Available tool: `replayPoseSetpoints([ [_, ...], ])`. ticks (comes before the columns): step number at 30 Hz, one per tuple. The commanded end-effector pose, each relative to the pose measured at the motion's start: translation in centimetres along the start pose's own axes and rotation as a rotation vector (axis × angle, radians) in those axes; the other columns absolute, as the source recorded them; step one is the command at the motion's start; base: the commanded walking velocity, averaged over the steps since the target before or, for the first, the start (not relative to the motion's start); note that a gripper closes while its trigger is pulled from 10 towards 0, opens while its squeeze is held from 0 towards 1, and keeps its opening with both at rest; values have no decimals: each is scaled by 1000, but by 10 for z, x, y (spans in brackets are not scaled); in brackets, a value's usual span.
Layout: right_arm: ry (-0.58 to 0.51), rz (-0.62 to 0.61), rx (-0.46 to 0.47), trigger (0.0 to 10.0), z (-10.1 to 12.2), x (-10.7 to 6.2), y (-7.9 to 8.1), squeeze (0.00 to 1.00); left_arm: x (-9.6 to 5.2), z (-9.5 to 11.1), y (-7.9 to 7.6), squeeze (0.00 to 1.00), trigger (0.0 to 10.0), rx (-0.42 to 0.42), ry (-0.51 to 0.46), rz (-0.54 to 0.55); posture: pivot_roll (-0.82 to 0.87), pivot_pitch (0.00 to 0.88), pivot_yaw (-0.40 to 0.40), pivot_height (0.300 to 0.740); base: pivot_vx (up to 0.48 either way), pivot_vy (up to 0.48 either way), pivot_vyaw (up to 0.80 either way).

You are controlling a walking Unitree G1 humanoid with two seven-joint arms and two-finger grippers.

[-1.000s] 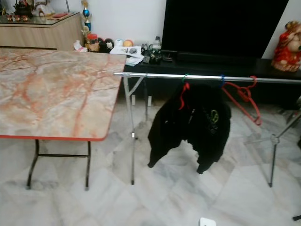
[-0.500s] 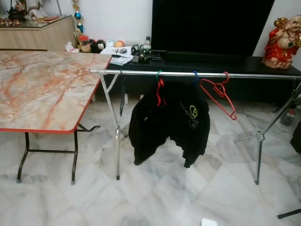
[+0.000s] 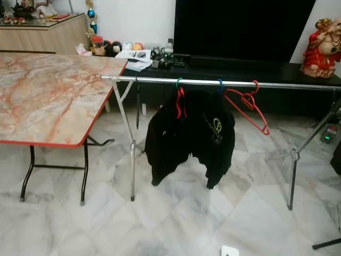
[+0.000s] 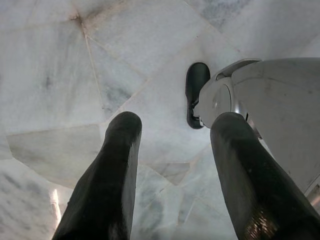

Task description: Hang hanger

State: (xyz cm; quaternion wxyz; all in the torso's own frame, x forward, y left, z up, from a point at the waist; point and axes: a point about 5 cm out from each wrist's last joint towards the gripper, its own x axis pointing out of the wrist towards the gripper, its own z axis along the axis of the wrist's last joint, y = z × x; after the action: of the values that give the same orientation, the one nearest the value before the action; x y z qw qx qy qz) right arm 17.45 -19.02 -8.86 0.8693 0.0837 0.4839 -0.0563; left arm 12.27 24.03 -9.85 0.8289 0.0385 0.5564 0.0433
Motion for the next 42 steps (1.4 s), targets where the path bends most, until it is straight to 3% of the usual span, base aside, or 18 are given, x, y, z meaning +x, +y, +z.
replayPoseSetpoints([
  [1,-120,37,165,10000,2,-7,-25,0,2,64,-33,0,10000,-97,-264,-71,89,0,-67,740,401,0,0],
  [24,-118,31,158,10000,4,-7,-28,0,2,59,-29,0,10000,-114,-250,-63,92,0,-78,740,438,0,0],
  [42,-117,28,145,10000,4,-7,-27,0,2,58,-31,0,10000,-109,-246,-59,83,0,-72,740,0,0,0],
])
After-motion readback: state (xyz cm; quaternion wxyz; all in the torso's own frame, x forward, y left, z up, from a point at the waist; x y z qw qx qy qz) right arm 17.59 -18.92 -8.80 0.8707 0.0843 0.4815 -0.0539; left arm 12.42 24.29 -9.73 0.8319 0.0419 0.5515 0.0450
